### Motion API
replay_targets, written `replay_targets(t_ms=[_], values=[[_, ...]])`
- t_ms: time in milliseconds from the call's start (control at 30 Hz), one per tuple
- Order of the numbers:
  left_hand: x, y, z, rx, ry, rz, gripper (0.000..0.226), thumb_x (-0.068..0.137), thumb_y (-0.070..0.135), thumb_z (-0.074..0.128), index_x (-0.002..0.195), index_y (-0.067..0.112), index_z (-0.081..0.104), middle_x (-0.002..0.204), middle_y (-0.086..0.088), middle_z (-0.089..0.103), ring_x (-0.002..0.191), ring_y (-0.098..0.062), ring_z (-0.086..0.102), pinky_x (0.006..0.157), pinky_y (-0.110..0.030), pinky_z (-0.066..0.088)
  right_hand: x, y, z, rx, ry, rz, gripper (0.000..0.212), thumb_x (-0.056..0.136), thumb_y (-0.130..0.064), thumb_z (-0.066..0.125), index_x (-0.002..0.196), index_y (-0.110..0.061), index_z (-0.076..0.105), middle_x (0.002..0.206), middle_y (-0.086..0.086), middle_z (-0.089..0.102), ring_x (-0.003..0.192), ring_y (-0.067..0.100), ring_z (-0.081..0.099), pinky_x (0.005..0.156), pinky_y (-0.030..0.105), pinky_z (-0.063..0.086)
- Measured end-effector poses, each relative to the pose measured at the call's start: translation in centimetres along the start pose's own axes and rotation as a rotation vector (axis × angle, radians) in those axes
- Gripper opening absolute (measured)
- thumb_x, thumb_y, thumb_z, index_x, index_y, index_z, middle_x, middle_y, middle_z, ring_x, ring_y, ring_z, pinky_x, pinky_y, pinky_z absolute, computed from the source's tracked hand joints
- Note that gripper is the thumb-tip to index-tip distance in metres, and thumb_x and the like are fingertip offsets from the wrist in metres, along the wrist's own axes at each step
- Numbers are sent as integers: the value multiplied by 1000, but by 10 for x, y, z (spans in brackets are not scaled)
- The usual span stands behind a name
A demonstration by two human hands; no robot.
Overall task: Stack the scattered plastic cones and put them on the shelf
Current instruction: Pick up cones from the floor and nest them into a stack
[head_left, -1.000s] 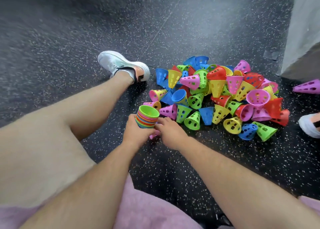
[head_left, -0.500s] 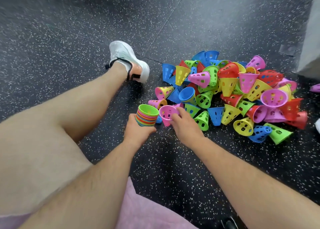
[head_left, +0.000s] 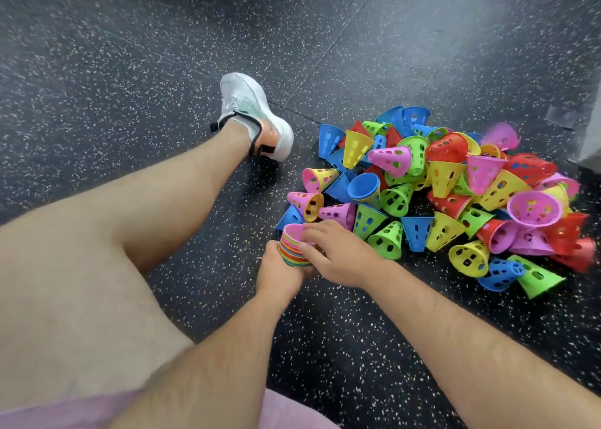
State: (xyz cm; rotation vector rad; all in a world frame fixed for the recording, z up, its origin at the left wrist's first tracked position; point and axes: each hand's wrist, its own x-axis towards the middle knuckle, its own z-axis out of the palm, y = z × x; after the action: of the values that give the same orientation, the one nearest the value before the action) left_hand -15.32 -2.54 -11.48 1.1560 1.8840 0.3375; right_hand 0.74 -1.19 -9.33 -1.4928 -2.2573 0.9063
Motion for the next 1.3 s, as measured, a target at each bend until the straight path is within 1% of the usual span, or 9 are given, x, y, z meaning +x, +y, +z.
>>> replay_targets(t_ms=[100,200,367,533,667,800,967,1100,1300], values=[[-1,-6,1,-53,44,-72,63,62,28,93,107,23,49,98,1,67,82,-19,66,69,-33,49,9,-3,3,127,-14,86,37,105,-39,40,132,-19,57,122,1,62,116,19,51,98,36,42],[4,-8,-5,-62,106,-126,60,65,22,87,109,19,46,105,-5,65,90,-26,65,75,-31,47,39,7,0,3,7,152,39,103,-22,41,141,-19,50,136,8,57,123,28,48,102,42,42],[13,-9,-15,-101,147,-185,63,66,17,89,108,20,43,104,-5,64,91,-26,63,78,-31,44,83,11,6,-495,-71,1,51,101,-20,50,149,-34,40,157,-2,33,143,30,23,117,44,17],[22,-11,-15,-66,151,-193,67,65,19,89,113,20,43,109,-5,62,97,-27,62,80,-35,48,106,10,17,-639,-194,31,43,97,-23,57,138,-36,53,158,3,31,150,35,9,123,54,-3],[23,-13,-11,-22,140,-185,69,60,25,89,112,21,44,109,-5,63,98,-28,64,87,-39,54,96,17,19,-502,-17,8,25,99,-29,54,120,-27,68,139,6,52,135,34,34,118,49,12],[22,-14,-7,-2,122,-166,66,64,23,89,111,22,43,111,-3,63,99,-27,63,83,-33,48,77,17,4,-256,141,92,22,102,-26,53,117,-20,68,139,11,51,126,35,42,100,47,31],[21,-8,-6,13,115,-137,67,65,25,90,111,22,42,113,-2,61,99,-26,62,82,-33,46,58,19,-10,-55,398,165,19,101,-24,55,112,-17,68,120,5,62,109,33,51,90,44,39],[21,-2,-2,-11,100,-106,66,64,25,89,111,23,43,110,-2,63,95,-25,64,78,-33,47,44,19,-4,-76,386,75,21,99,-30,50,108,-21,67,110,-1,66,100,32,55,85,49,45],[23,0,1,-17,66,-81,68,62,24,90,114,23,46,108,-2,65,94,-25,66,77,-34,48,25,15,2,9,93,124,30,99,-45,44,118,-30,62,105,-6,66,108,18,51,95,41,43]])
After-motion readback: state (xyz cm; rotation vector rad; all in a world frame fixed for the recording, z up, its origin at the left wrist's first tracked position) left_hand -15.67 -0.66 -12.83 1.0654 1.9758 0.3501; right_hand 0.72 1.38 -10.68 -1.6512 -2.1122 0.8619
